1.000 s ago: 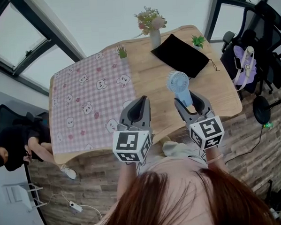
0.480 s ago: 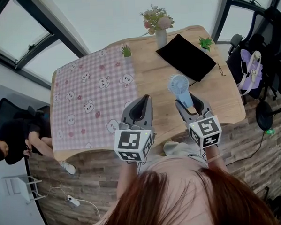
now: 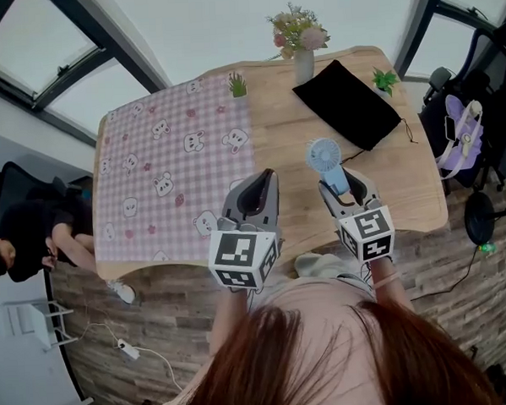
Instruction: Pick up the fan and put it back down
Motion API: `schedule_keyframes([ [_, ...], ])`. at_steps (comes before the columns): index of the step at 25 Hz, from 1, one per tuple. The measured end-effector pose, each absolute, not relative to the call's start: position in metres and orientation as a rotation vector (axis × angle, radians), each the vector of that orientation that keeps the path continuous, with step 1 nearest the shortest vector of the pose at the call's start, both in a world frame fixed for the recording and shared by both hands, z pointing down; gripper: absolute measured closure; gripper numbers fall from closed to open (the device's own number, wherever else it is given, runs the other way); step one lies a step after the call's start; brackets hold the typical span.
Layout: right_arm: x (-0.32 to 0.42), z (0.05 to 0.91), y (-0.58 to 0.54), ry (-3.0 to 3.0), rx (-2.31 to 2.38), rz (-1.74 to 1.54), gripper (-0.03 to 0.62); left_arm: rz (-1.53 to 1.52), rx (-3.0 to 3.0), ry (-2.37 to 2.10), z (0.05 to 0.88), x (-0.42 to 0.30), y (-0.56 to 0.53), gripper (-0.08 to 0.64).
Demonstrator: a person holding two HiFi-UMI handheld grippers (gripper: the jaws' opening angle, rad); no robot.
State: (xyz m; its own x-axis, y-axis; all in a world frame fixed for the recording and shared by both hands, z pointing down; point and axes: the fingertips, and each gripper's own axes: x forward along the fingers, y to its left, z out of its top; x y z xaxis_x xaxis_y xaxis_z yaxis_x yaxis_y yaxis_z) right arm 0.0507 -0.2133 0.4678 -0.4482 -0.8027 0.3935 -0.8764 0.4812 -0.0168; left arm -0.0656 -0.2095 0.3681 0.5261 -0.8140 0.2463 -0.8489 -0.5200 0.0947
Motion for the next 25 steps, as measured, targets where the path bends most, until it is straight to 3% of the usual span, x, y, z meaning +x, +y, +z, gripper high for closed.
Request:
schedule_keyframes([
  [25, 0.046, 0.548, -0.239, -2.286, 1.23, 0.361, 0.38, 0.303, 2.494, -1.435, 0.387, -0.071, -0.227, 0.546],
])
